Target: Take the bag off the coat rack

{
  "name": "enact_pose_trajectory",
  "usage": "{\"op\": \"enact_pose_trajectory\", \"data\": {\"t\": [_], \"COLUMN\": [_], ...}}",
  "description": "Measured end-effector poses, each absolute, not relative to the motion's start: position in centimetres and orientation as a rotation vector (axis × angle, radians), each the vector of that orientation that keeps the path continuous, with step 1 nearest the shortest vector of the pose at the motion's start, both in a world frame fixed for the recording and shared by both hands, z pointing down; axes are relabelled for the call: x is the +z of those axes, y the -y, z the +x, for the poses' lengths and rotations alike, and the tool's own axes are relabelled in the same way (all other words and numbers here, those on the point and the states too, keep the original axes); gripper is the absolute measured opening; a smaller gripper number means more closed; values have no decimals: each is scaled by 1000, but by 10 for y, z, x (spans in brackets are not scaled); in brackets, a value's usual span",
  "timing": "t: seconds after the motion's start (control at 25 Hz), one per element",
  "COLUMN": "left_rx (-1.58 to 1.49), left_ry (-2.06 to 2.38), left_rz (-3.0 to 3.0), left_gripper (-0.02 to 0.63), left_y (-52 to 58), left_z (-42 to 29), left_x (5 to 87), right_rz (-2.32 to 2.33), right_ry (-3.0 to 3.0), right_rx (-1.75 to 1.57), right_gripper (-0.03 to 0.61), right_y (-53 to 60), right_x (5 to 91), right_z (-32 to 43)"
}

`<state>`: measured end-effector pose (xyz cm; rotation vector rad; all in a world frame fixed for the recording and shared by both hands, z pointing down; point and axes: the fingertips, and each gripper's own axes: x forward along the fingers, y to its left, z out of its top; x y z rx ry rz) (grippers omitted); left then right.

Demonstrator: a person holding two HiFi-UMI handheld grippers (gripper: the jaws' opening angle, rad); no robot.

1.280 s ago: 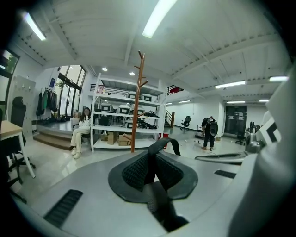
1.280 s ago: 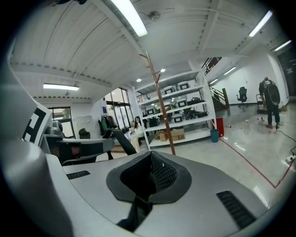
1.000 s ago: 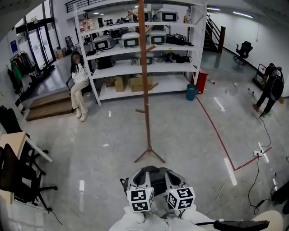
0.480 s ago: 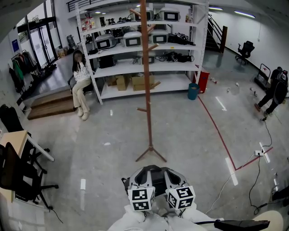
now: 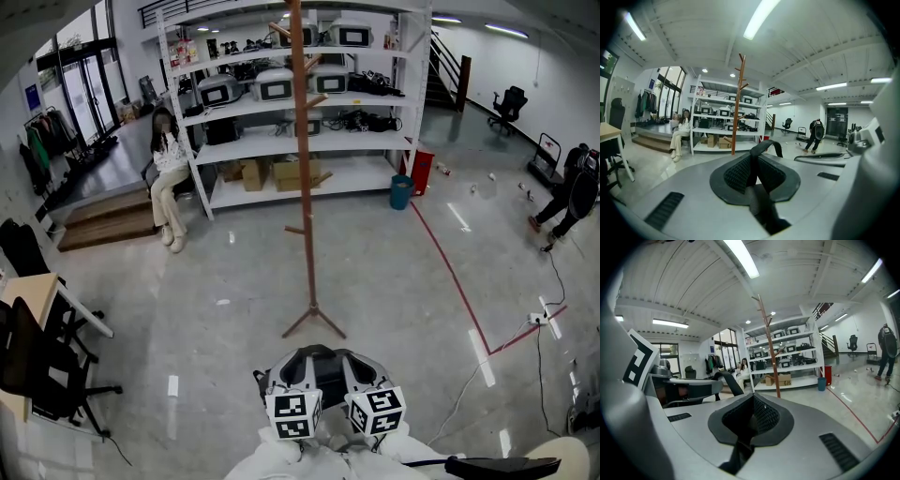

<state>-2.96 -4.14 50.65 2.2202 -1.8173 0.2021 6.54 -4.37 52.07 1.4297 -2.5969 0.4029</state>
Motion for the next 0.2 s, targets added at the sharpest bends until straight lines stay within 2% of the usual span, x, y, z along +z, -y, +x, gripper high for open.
{"op": "enact_pose_trajectory", "data": {"t": [0.2], "left_rx": [209], "left_ry": [1830], "left_rz": [2198], "left_gripper": [35], "left_y": [35], "left_z": [-37], "left_x": [511], "right_rz": [1426], "right_ry": [2600], "right_rx": [418], "right_gripper": [11], "right_y": [35], "right_x": [526], "right_z": [61]}}
